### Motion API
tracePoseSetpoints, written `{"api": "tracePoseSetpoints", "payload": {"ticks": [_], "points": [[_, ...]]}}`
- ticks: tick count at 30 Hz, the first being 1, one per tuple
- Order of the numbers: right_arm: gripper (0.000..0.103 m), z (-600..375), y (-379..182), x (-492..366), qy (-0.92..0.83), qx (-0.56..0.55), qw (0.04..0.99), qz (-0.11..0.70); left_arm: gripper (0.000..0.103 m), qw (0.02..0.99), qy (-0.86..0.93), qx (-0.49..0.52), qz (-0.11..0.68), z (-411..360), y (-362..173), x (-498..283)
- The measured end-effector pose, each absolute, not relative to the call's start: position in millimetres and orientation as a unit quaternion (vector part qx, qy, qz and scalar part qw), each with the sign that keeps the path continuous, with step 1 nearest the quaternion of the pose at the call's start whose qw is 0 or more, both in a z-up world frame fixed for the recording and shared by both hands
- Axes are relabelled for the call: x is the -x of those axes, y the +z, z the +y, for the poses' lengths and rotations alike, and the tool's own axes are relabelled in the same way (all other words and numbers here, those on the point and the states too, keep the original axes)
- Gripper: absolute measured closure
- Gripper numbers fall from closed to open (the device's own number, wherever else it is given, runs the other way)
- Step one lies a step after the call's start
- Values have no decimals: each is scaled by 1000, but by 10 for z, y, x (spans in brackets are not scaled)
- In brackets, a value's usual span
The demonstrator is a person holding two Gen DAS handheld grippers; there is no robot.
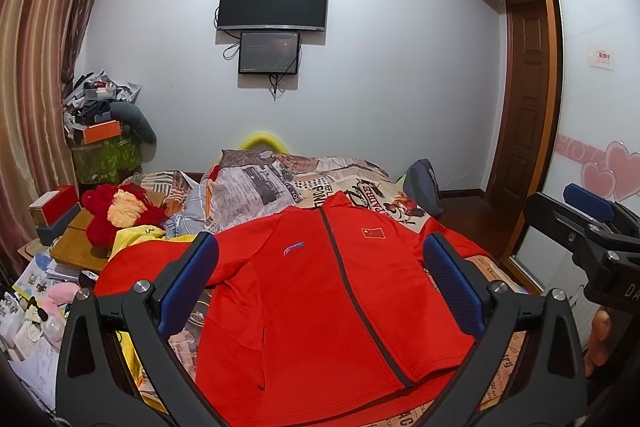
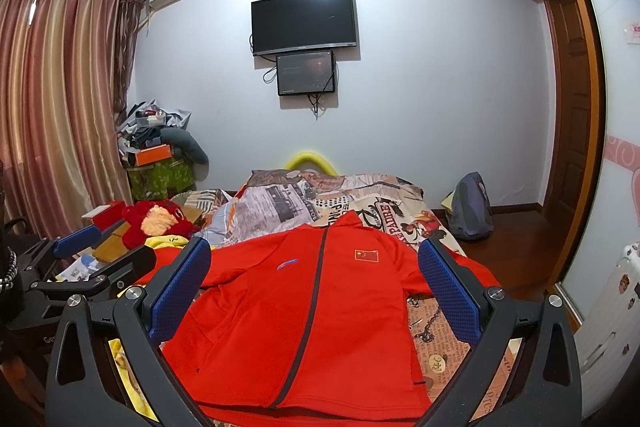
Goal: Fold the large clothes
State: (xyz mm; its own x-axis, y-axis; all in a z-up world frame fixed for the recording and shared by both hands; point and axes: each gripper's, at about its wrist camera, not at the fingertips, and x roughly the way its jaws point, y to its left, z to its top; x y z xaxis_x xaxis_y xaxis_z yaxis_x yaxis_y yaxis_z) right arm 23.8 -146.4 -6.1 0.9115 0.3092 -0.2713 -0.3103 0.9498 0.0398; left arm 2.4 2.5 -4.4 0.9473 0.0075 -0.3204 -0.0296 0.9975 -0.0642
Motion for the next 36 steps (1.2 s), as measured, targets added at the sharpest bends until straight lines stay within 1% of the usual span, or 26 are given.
{"api": "tracePoseSetpoints", "payload": {"ticks": [30,36], "points": [[0,-1459,-79,-265,158,3,976,147,0,985,13,38,166,74,-77,-27],[0,-1470,-170,-315,157,3,975,155,0,984,17,42,172,121,-100,-87]]}}
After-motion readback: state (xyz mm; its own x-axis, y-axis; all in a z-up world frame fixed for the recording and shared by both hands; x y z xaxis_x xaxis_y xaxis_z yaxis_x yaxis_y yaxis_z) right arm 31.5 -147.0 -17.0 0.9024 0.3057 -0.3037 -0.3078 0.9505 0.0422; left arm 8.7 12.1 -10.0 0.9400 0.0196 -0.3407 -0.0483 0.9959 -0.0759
